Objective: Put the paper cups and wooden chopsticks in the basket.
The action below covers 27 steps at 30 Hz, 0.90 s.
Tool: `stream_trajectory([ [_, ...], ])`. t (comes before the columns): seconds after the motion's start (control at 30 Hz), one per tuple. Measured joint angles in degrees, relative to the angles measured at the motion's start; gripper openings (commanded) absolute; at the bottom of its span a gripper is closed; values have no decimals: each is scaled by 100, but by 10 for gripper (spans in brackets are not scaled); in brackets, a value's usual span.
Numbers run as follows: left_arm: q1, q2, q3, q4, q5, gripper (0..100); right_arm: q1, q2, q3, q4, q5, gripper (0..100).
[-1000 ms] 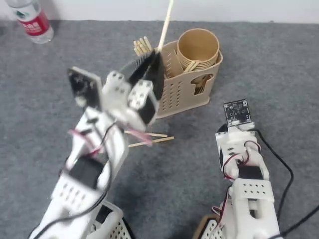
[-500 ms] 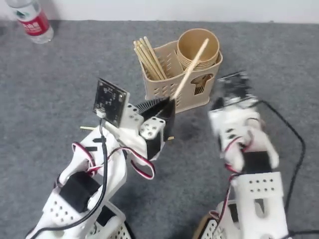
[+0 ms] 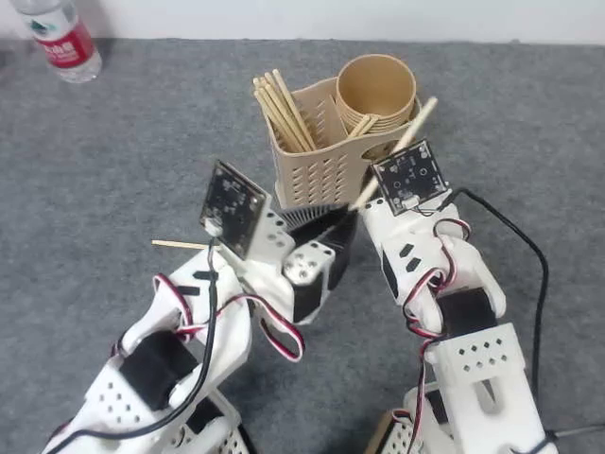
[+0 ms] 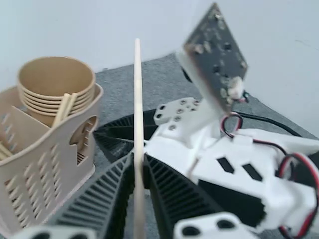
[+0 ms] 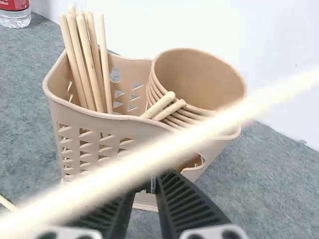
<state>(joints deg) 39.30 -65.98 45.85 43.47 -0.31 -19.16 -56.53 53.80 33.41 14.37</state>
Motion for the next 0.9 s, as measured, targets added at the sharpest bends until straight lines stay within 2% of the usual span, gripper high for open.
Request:
stream_trajectory([
  [0.47, 97, -9, 255, 62, 0, 12, -35, 0, -932, 633, 9, 8],
  [0.9, 79, -9, 255, 62, 0, 10, -26, 0, -932, 686, 70, 8],
])
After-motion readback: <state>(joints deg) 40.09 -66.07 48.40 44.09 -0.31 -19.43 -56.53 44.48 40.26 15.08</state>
